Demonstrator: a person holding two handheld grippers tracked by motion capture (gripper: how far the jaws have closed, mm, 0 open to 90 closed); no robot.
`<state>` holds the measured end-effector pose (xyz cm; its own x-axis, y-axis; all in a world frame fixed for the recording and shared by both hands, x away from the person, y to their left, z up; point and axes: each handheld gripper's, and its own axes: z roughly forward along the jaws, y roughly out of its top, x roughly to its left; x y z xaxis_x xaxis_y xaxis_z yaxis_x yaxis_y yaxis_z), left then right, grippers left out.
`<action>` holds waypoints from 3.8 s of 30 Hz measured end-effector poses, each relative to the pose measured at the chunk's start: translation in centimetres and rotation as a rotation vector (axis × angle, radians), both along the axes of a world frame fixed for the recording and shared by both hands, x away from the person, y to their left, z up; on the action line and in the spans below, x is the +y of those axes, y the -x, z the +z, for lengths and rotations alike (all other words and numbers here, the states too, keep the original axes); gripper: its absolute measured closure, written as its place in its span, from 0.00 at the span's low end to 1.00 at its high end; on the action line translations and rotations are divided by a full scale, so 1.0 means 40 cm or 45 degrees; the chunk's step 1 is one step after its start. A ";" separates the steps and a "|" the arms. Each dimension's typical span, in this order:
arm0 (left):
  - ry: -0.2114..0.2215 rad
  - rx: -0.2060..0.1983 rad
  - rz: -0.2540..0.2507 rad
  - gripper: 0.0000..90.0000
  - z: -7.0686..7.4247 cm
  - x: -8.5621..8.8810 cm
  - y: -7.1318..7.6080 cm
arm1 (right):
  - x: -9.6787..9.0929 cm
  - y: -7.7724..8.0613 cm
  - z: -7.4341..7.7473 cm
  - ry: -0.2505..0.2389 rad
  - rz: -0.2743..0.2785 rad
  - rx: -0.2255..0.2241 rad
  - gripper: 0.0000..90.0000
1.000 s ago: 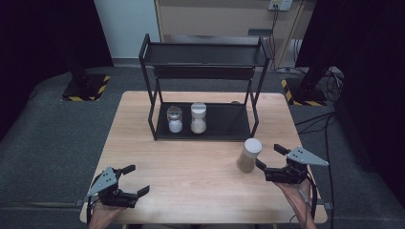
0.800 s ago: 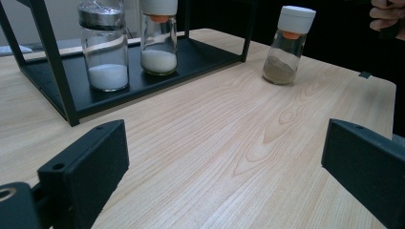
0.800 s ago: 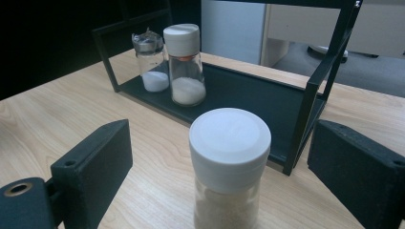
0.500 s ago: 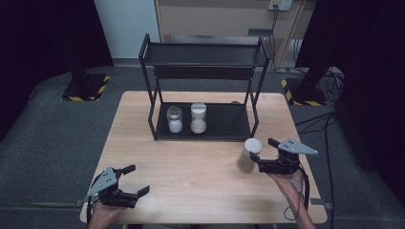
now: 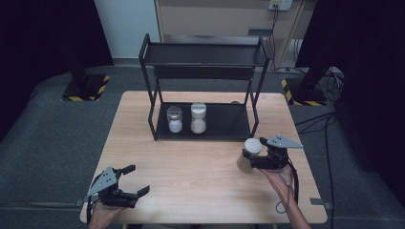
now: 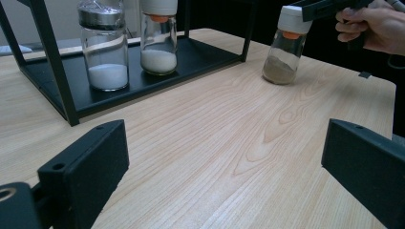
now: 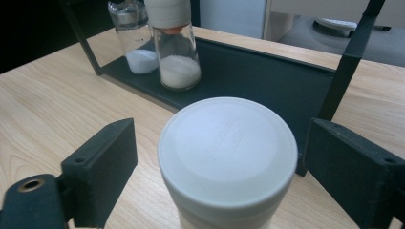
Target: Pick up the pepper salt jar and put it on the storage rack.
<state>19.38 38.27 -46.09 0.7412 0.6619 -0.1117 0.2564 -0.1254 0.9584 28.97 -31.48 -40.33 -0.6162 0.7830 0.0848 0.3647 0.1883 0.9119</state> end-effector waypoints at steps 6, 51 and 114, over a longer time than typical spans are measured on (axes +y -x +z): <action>0.000 -0.001 0.000 0.01 0.000 0.000 0.000 | 0.008 -0.014 -0.019 0.007 0.006 0.010 0.26; 0.003 0.000 0.001 0.01 0.000 0.001 0.000 | 0.165 -0.111 0.127 0.062 0.047 -0.063 0.37; 0.016 0.003 0.009 0.01 -0.004 0.006 0.000 | 0.331 -0.334 0.037 0.117 -0.193 -0.011 0.37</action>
